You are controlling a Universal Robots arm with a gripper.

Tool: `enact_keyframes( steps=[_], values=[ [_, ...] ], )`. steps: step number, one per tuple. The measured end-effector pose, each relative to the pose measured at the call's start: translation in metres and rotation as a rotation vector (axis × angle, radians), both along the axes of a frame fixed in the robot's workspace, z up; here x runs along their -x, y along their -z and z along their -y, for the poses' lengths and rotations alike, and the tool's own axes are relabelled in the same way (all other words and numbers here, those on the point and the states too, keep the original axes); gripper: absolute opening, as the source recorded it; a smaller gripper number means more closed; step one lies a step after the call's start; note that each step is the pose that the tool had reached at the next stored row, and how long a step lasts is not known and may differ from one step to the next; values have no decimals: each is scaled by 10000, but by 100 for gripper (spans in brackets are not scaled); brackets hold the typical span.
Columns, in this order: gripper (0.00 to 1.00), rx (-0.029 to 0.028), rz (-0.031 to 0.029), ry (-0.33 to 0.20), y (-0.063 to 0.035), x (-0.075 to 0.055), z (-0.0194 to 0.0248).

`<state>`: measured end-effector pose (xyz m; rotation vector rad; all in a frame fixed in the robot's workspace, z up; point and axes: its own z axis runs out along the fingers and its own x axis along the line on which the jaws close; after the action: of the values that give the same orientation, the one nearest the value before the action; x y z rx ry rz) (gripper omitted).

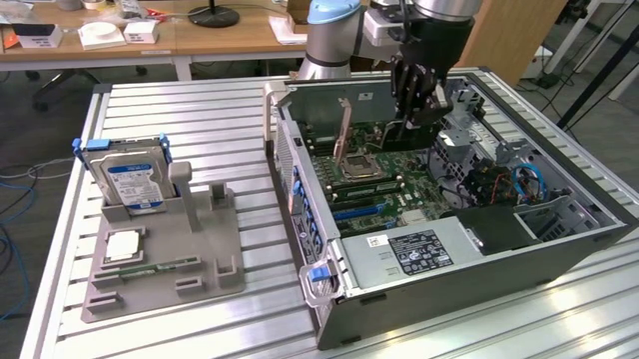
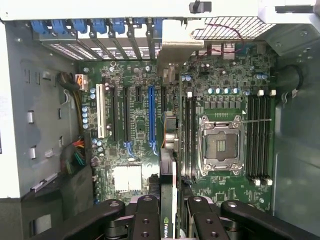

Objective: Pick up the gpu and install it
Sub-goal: 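Insert the gpu into the slot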

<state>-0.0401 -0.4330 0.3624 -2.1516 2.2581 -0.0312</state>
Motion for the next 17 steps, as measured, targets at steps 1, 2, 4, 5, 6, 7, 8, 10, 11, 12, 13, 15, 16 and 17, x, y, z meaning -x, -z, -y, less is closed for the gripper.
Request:
enact_keyframes(
  steps=[1,2,4,5,6,7,8,10,11,12,13,15,16,17],
  values=[
    [26,0,-4,6,18,0,0],
    [26,-1,-7,10,36,0,0],
    [26,-2,-14,18,74,0,0],
    [26,-1,-16,22,92,0,0],
    [26,-1,-16,25,109,0,0],
    [26,0,-16,25,124,0,0],
    [26,-1,-16,26,131,0,0],
    [26,2,-17,26,130,0,0],
    [26,0,-16,27,132,1,0],
    [26,0,-16,27,134,1,0],
    [26,0,-16,27,135,1,0],
    [26,-1,-16,27,138,1,0],
    [26,0,-16,26,139,0,0],
    [26,1,-16,27,148,1,0]
  ],
)
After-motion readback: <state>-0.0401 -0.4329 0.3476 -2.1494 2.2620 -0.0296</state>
